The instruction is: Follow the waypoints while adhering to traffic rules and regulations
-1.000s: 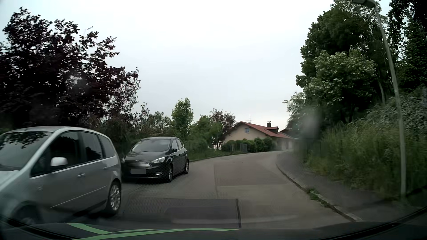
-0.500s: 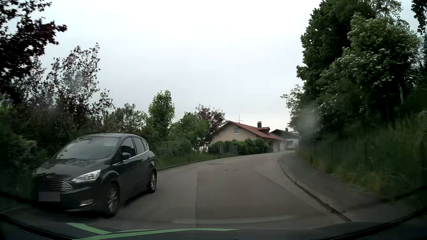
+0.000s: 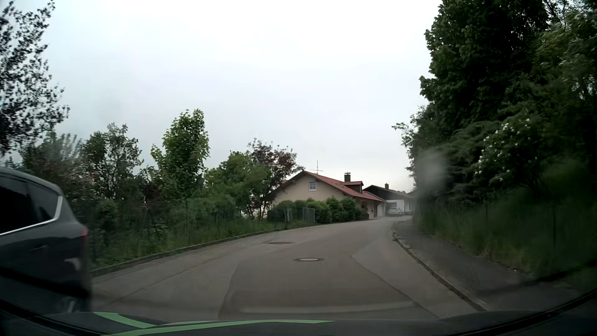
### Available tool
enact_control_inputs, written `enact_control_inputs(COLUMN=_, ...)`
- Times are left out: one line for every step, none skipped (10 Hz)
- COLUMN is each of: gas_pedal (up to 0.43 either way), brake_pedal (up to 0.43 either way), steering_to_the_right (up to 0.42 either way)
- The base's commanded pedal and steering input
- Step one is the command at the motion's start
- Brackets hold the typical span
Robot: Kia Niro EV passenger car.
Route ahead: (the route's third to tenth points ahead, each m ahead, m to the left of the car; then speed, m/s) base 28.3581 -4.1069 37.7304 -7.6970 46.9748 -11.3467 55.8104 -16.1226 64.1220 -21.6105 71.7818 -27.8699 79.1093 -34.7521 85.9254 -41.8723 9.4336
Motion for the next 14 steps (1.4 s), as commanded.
enact_control_inputs(gas_pedal=0.138, brake_pedal=0.000, steering_to_the_right=0.054)
enact_control_inputs(gas_pedal=0.138, brake_pedal=0.000, steering_to_the_right=0.054)
enact_control_inputs(gas_pedal=0.130, brake_pedal=0.000, steering_to_the_right=0.054)
enact_control_inputs(gas_pedal=0.130, brake_pedal=0.000, steering_to_the_right=0.054)
enact_control_inputs(gas_pedal=0.118, brake_pedal=0.000, steering_to_the_right=0.054)
enact_control_inputs(gas_pedal=0.110, brake_pedal=0.000, steering_to_the_right=0.053)
enact_control_inputs(gas_pedal=0.110, brake_pedal=0.000, steering_to_the_right=0.053)
enact_control_inputs(gas_pedal=0.098, brake_pedal=0.000, steering_to_the_right=0.049)
enact_control_inputs(gas_pedal=0.087, brake_pedal=0.000, steering_to_the_right=0.049)
enact_control_inputs(gas_pedal=0.087, brake_pedal=0.000, steering_to_the_right=0.047)
enact_control_inputs(gas_pedal=0.087, brake_pedal=0.000, steering_to_the_right=0.045)
enact_control_inputs(gas_pedal=0.087, brake_pedal=0.000, steering_to_the_right=0.044)
enact_control_inputs(gas_pedal=0.087, brake_pedal=0.000, steering_to_the_right=0.043)
enact_control_inputs(gas_pedal=0.087, brake_pedal=0.000, steering_to_the_right=0.043)
